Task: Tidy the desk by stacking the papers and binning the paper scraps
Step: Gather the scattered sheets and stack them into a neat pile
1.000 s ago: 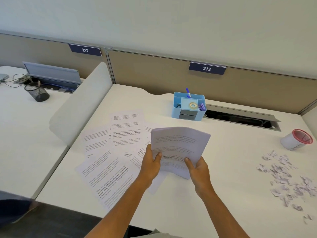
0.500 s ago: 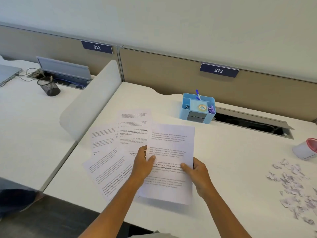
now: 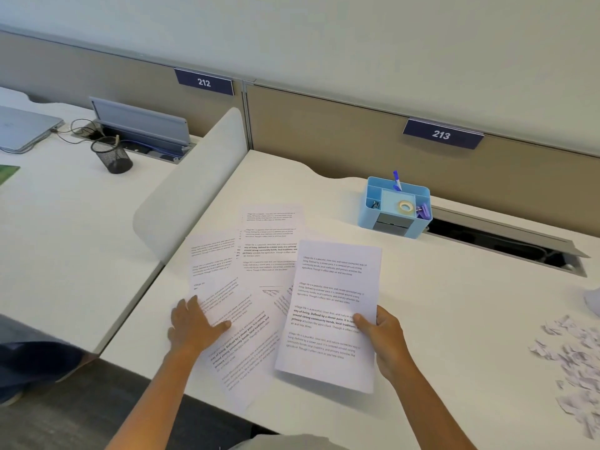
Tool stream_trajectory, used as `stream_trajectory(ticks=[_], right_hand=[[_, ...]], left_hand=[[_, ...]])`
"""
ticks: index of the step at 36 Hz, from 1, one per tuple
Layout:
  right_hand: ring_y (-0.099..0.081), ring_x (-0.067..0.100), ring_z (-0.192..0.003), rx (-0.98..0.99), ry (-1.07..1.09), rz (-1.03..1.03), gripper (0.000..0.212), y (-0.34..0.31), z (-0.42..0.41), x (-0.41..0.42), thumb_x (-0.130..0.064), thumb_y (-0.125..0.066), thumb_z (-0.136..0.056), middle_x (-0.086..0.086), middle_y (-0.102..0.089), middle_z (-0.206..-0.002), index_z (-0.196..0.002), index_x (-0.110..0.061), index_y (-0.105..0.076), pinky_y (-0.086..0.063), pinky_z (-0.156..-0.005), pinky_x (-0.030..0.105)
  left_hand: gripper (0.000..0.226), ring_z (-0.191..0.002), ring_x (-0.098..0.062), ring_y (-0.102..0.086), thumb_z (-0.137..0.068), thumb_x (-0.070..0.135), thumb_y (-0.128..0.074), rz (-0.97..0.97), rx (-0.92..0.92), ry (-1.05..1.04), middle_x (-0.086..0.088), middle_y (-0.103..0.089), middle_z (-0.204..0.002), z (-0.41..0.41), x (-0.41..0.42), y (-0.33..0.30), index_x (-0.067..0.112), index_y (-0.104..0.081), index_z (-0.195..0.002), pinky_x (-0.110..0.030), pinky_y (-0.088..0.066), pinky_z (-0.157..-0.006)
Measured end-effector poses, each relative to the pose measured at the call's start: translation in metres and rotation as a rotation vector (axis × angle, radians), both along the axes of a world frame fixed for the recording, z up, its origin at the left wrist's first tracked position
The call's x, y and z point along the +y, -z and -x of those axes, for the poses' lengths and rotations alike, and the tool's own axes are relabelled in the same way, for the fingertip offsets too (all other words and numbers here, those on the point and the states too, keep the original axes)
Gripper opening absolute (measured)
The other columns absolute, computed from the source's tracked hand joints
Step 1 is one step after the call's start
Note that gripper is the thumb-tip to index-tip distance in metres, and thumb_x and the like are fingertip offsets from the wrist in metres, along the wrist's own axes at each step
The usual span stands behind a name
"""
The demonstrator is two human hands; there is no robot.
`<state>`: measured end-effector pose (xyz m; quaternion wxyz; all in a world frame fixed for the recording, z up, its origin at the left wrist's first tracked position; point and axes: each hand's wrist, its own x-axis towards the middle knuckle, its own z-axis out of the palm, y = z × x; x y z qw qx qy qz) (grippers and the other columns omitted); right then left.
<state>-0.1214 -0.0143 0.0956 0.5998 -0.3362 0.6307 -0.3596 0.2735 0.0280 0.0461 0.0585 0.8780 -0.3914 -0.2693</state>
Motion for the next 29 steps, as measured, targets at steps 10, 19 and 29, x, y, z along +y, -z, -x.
stream_trajectory(ticks=[10, 19, 29], right_hand=[[-0.079, 0.025, -0.102, 0.014, 0.005, -0.012, 0.028, 0.000, -0.016, -0.005, -0.004, -0.071, -0.098, -0.002, -0.082, -0.112, -0.122, -0.017, -0.075, -0.063, -0.094, 0.049], [-0.079, 0.024, -0.102, 0.016, 0.022, -0.016, 0.027, 0.000, -0.023, -0.004, -0.004, -0.071, -0.098, -0.002, -0.082, -0.113, -0.120, -0.019, -0.075, -0.063, -0.093, 0.047], [-0.079, 0.023, -0.103, 0.030, 0.014, -0.008, 0.028, -0.005, -0.027, -0.004, -0.005, -0.071, -0.098, -0.003, -0.082, -0.113, -0.122, -0.019, -0.074, -0.062, -0.096, 0.050]], left_hand=[[0.148, -0.164, -0.036, 0.003, -0.068, 0.075, -0.084, -0.056, -0.076, 0.088, -0.015, 0.006, -0.177, -0.007, 0.007, 0.006, 0.015, 0.011, -0.166, -0.063, -0.021, -0.128], [0.153, -0.164, -0.036, -0.011, -0.065, 0.071, -0.088, 0.052, -0.076, 0.068, -0.012, -0.010, -0.176, -0.004, 0.013, 0.005, 0.017, 0.014, -0.165, -0.066, -0.027, -0.124], [0.137, -0.136, -0.043, -0.054, -0.063, 0.050, -0.099, 0.252, -0.046, -0.023, -0.016, -0.055, -0.148, 0.004, 0.025, 0.002, 0.025, -0.011, -0.164, -0.068, -0.044, -0.109]])
